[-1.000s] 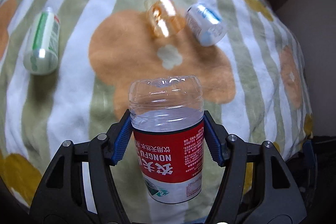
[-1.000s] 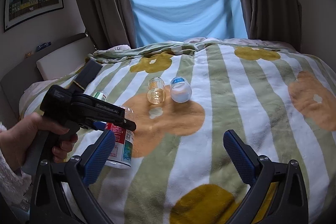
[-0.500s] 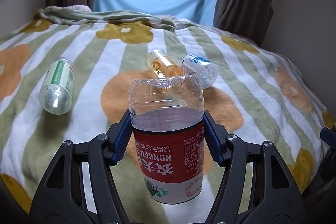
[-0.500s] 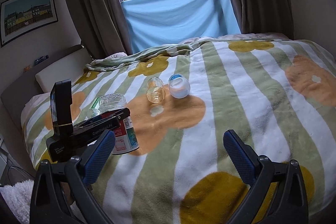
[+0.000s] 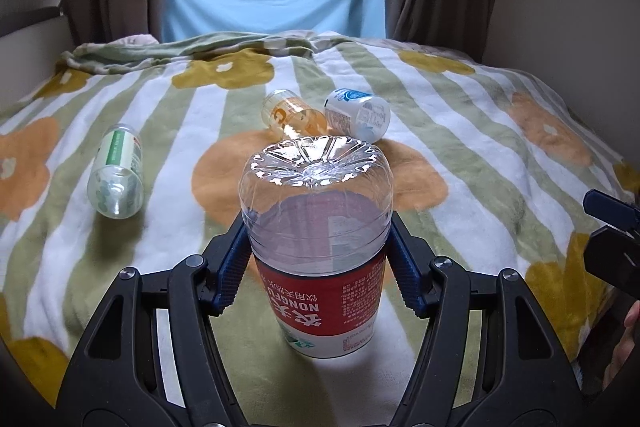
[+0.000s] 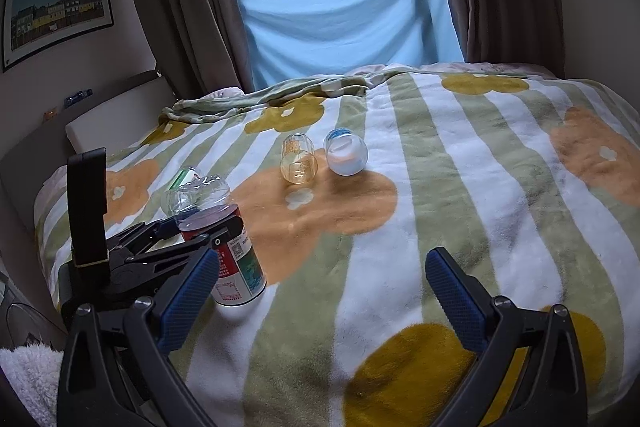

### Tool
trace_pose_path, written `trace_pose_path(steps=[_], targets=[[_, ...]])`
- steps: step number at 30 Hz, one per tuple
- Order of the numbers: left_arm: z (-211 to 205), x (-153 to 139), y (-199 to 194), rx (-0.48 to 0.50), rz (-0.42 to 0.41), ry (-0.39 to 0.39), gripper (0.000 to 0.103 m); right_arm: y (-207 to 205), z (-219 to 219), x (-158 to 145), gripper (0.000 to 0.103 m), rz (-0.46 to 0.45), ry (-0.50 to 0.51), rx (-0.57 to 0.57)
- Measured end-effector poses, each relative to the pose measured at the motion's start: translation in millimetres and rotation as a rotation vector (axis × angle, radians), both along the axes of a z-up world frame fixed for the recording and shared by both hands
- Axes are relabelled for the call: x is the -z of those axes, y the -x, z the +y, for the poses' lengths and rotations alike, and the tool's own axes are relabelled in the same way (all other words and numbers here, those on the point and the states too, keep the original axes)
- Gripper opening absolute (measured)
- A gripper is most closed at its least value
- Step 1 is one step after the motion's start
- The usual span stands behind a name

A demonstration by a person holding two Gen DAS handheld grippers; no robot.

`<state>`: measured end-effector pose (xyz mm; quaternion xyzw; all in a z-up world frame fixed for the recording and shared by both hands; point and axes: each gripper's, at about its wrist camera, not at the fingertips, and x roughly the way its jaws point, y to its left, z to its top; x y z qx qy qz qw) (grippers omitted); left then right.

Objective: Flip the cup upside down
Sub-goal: 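Grasp the red-labelled bottle with the left tool and rotate it cap-down, then lower the inverted bottle onto the bed and open the left tool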

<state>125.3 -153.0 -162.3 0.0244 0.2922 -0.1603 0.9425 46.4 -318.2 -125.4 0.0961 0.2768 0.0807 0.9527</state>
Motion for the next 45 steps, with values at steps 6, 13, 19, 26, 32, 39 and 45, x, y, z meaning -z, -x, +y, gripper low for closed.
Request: trace_pose_path(steps=[6, 13, 19, 26, 32, 39, 45], targets=[[-1, -1, 5, 0.009, 0.007, -0.026, 0.061, -2, 3, 2, 0.103, 0.009, 0.005, -0.002], [-1, -1, 5, -0.004, 0.016, -0.033, 0.083, -3, 6, 3, 0.103, 0.013, 0.011, -0.003], [2, -4, 8, -0.014, 0.004, -0.049, 0.103, -4, 6, 2, 0.103, 0.004, 0.007, -0.006], [8, -16, 13, 0.0, 0.01, -0.044, 0.103, -1, 6, -8, 0.103, -0.018, -0.006, -0.006], [25, -42, 24, -0.003, -0.015, -0.018, 0.103, 2, 16, -28, 0.103, -0.052, 0.006, -0.019], [69, -98, 50, -0.034, -0.087, 0.006, 0.103, 10, 42, -70, 0.103, -0.113, 0.059, -0.016], [106, -143, 73, -0.066, -0.175, -0.003, 0.103, 19, 71, -109, 0.103, -0.188, 0.148, 0.049]])
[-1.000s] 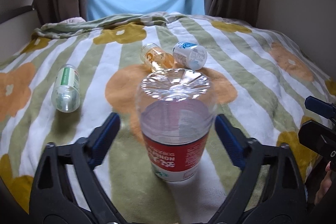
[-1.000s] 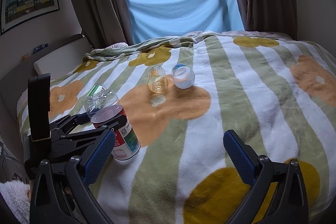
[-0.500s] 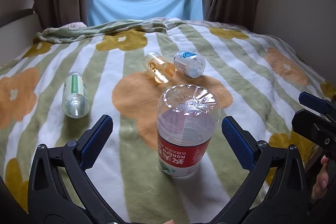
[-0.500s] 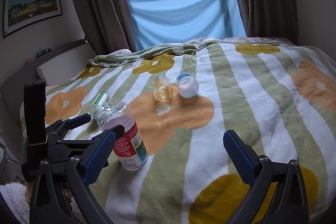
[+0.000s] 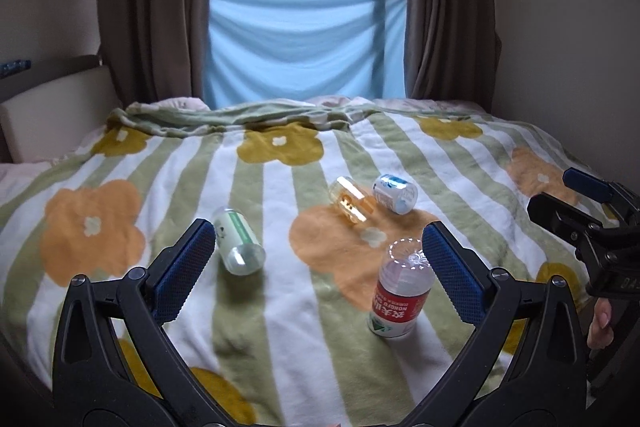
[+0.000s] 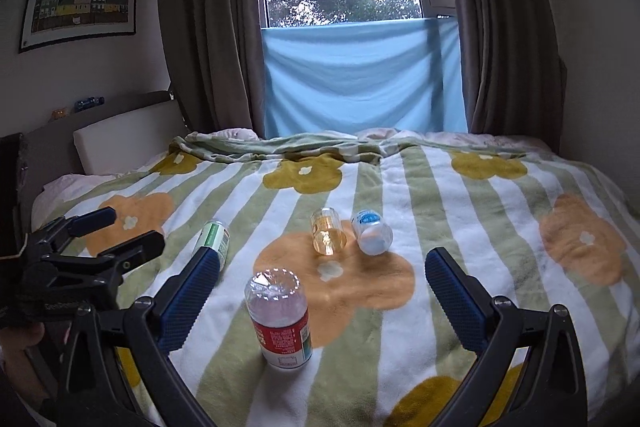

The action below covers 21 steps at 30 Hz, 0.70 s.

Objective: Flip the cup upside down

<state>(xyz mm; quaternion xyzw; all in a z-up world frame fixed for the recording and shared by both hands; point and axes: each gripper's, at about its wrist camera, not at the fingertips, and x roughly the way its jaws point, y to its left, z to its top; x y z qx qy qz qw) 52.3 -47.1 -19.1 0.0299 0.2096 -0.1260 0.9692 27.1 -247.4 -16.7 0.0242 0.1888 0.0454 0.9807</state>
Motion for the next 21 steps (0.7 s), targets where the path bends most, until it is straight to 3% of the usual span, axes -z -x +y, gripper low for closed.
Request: trace_pose_path(steps=[9, 21], targets=[[47, -10, 17, -0.064, -0.062, 0.063, 0.103, 2, 18, -10, 0.103, -0.05, 0.064, 0.095], [49, -4, 22, -0.07, -0.081, 0.05, 0.103, 6, 23, -6, 0.103, -0.063, 0.068, 0.107]])
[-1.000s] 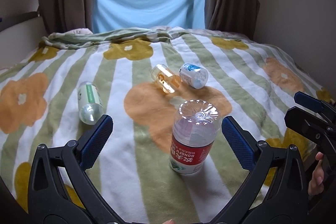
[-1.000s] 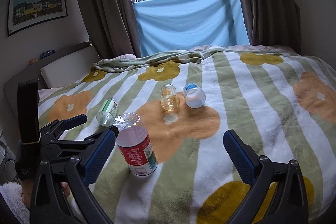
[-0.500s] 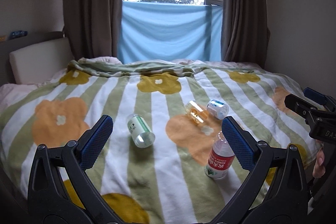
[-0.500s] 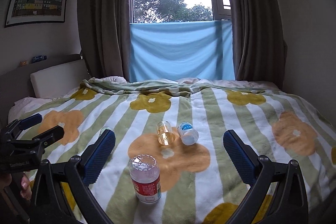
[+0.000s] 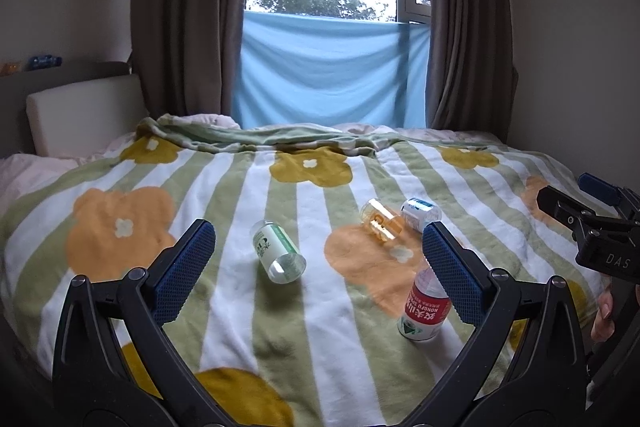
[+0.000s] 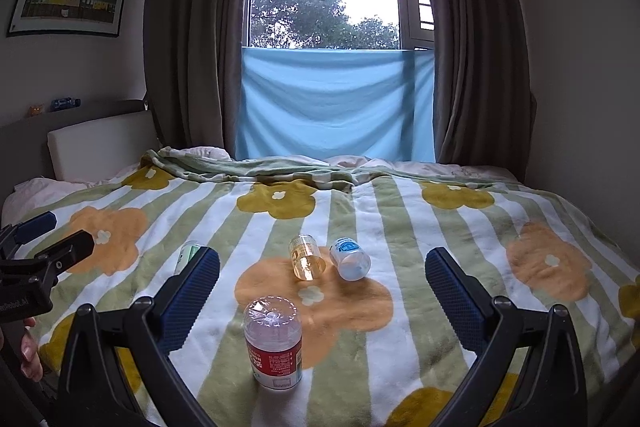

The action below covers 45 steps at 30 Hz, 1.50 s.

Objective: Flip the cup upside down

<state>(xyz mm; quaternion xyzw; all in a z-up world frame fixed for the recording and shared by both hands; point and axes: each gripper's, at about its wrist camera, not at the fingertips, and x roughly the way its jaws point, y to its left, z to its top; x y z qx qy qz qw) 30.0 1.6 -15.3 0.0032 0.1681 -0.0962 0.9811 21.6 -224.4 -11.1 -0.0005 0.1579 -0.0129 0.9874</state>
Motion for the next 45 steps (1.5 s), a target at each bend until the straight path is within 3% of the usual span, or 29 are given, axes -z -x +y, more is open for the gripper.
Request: trace_pose_path(steps=[45], targets=[[-7, -3, 19, -0.004, -0.028, -0.024, 0.103, 7, 9, -6, 0.103, -0.018, -0.017, 0.02]])
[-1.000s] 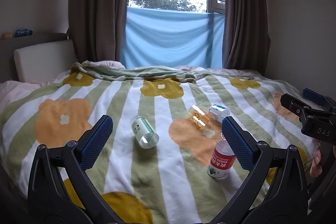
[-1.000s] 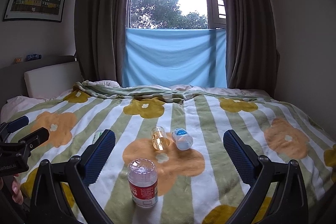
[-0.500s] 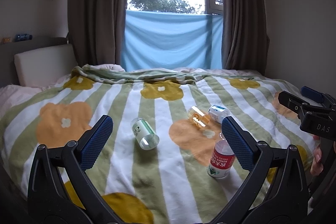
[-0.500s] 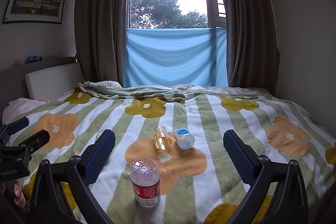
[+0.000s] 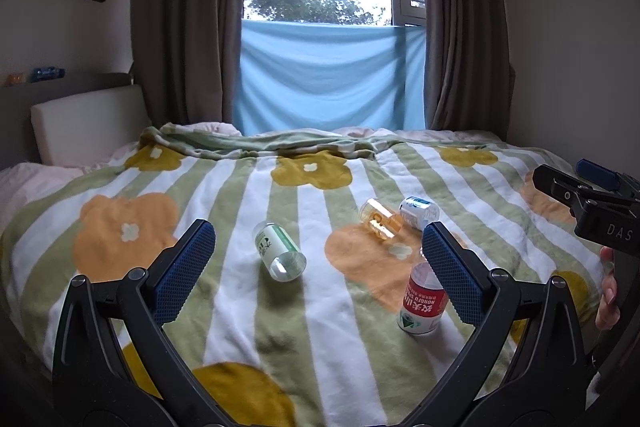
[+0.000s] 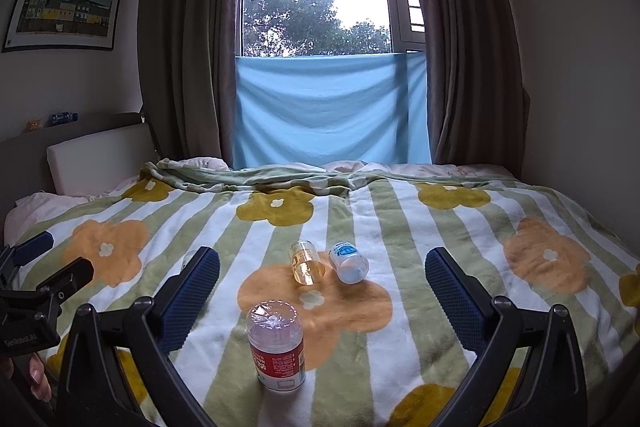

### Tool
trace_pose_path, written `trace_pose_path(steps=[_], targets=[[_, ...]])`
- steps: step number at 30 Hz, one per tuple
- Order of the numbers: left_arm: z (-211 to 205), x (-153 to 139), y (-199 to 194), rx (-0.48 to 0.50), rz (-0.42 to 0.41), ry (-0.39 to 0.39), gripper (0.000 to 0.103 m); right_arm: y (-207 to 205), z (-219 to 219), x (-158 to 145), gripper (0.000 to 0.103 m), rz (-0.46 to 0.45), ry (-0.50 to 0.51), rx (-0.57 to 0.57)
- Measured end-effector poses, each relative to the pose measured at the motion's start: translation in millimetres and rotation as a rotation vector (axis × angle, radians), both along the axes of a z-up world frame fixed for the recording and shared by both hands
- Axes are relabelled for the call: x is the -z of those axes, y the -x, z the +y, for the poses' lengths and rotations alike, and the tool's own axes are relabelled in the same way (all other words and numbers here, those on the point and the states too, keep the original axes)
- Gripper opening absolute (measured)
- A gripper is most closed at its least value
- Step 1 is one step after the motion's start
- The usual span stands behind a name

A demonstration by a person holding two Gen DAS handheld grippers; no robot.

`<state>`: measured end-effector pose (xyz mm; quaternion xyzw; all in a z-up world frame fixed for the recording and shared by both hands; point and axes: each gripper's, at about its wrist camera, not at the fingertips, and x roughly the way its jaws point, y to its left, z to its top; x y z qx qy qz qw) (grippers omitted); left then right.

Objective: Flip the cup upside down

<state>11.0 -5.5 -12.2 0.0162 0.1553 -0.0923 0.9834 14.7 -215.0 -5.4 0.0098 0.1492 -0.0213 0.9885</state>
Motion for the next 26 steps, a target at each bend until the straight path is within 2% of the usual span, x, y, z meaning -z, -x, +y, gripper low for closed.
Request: trace_pose_path(steps=[19, 26], targets=[[9, 1, 5, -0.048, -0.021, 0.01, 0.103, -1, 14, 7, 0.103, 0.018, -0.018, -0.022], [10, -1, 12, -0.112, -0.084, -0.018, 0.103, -2, 15, 8, 0.103, 0.021, -0.019, -0.026]])
